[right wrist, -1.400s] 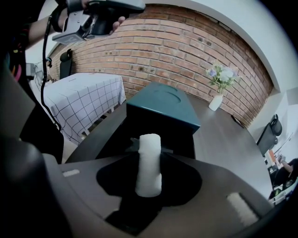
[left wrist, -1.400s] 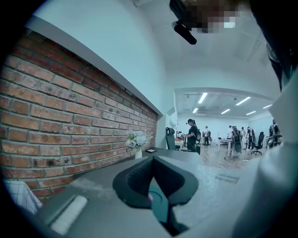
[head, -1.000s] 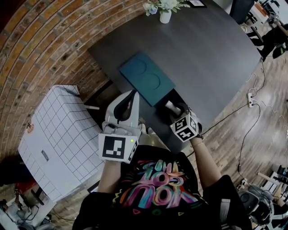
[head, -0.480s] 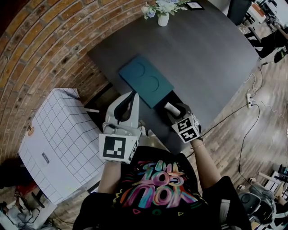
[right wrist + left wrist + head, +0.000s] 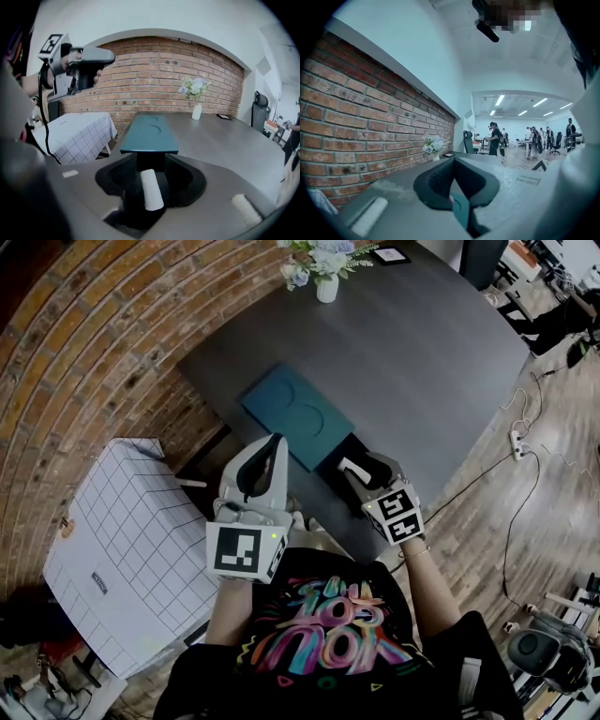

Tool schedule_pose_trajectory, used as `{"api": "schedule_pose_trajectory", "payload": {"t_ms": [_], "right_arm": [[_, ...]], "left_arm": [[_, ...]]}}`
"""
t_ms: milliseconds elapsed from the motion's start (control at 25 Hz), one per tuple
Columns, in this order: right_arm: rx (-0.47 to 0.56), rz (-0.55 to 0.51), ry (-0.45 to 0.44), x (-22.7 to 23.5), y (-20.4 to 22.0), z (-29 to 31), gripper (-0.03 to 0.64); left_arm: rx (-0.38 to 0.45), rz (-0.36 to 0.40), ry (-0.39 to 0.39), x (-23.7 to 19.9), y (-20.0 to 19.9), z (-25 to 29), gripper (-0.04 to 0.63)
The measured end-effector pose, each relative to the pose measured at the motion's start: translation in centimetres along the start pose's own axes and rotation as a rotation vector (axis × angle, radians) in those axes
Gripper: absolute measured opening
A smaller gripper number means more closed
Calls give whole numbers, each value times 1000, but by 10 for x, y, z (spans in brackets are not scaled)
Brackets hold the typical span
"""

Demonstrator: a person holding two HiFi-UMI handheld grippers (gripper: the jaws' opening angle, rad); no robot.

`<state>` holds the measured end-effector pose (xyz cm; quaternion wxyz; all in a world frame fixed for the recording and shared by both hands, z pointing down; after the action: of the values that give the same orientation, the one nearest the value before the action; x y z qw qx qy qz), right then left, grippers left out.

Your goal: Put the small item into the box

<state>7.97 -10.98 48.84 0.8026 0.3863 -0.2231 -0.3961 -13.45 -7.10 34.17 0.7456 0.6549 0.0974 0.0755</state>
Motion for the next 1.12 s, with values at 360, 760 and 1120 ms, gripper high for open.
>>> {"api": "schedule_pose_trajectory", "payload": {"t_ms": [360,760,1120], "right_arm": [[250,42,77,10,-58,-55,170],[456,66,162,24,-97,-121,120],[541,79,244,28,-101,-159,57]], "left_arm": [[15,20,45,7,-9,7,2],[40,25,90,17,-20,18,2],[47,25,126,26,-24,25,2]]}}
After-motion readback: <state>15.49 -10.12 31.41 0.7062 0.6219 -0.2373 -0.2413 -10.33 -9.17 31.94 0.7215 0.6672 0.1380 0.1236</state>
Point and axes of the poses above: the fingertips, and each gripper's own axes: z forward along the fingers, x to its right, y out of its underside, the point moved 8 cm from there along -z, backward along the fingers, and after that the axes turned 5 degrees about -y, right-handed, at the moved point
